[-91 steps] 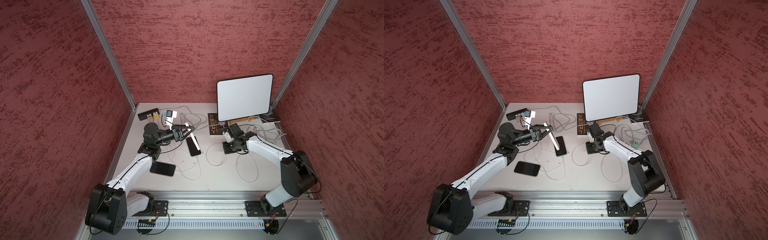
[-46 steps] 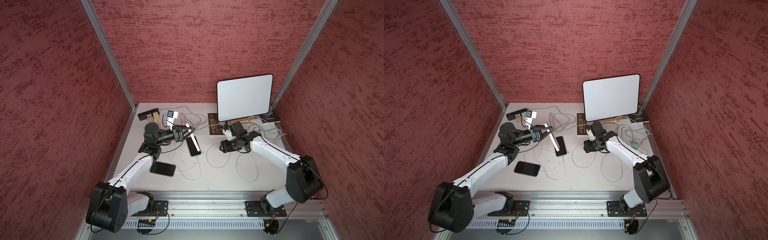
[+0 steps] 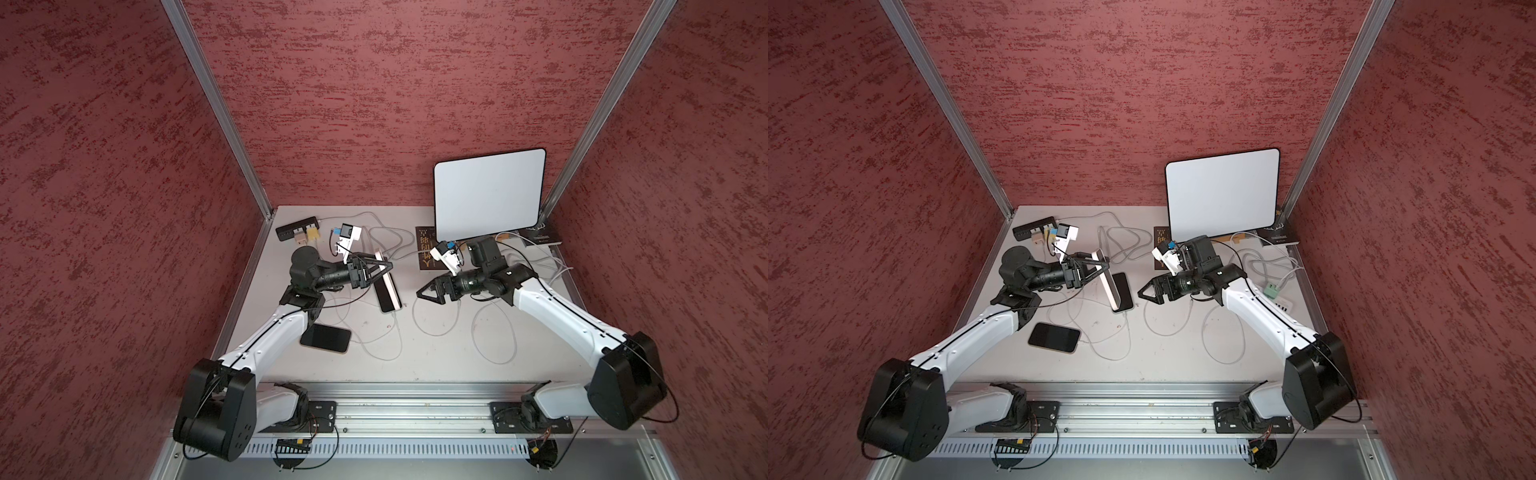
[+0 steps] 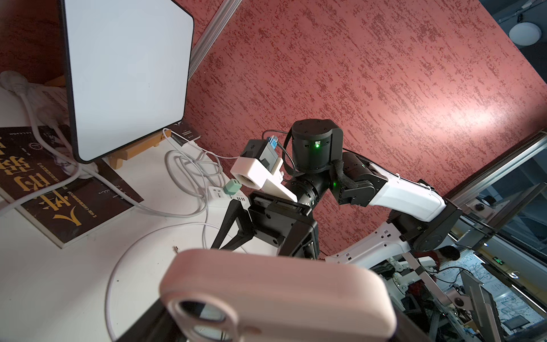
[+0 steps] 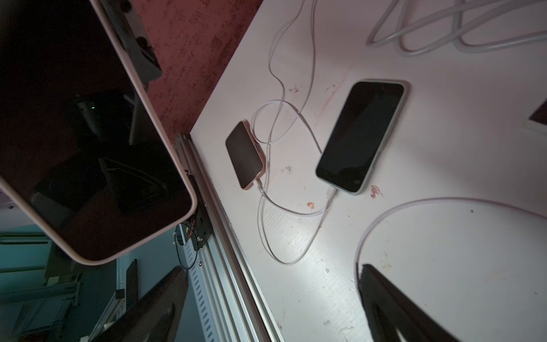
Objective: Unplug the charging cable from the phone
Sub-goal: Remove the charging cable from the phone, then place the phone at the center of the board.
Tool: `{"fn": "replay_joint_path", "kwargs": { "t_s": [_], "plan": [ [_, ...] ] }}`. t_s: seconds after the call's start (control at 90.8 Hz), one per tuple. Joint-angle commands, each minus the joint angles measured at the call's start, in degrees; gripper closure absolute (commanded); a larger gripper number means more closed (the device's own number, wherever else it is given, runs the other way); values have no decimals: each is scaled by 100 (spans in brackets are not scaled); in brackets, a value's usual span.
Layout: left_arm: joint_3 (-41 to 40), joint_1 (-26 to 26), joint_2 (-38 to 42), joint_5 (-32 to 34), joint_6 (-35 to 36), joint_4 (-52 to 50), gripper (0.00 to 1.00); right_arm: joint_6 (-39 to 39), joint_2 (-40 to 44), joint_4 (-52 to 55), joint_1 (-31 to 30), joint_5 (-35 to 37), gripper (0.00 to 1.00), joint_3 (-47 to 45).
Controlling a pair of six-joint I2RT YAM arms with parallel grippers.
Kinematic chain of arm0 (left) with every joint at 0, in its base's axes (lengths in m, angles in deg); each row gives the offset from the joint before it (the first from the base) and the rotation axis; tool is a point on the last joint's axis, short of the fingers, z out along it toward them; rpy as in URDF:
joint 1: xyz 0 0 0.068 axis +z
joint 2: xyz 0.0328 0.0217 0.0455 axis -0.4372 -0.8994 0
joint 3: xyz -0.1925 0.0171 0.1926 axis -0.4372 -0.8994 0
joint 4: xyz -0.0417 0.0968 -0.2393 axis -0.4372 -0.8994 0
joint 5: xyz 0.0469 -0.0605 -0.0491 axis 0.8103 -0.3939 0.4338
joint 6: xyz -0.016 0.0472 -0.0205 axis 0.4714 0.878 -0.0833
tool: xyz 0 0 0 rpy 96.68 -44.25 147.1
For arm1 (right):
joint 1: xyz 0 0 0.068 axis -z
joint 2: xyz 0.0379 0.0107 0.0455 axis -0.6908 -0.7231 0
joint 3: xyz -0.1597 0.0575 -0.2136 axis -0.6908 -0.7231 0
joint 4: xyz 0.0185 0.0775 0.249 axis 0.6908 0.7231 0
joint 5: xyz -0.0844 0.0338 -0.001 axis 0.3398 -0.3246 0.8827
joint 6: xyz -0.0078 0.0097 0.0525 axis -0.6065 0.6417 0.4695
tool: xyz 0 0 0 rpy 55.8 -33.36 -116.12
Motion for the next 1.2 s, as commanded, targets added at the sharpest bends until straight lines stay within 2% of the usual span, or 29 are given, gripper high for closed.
{"fn": "replay_joint_path", "kwargs": {
  "t_s": [0.0, 0.198, 0.441, 1.091, 1.19],
  "plan": [
    [-11, -84, 32, -179, 68, 411, 88, 272, 226, -801, -44, -991, 1, -59],
    [19, -231, 36, -202, 146, 386, 88, 594, 330, -1382, -246, -1319, 1, -103],
    [77, -397, -7, -194, 165, 385, 88, 721, 241, -1634, -568, -1285, 1, -65],
    [139, -600, -47, -167, 206, 367, 87, 625, -220, -1710, -1094, -1136, 1, 185],
    [139, -603, -54, -167, 207, 367, 87, 638, -249, -1746, -1100, -1143, 5, 169]
  ]
}}
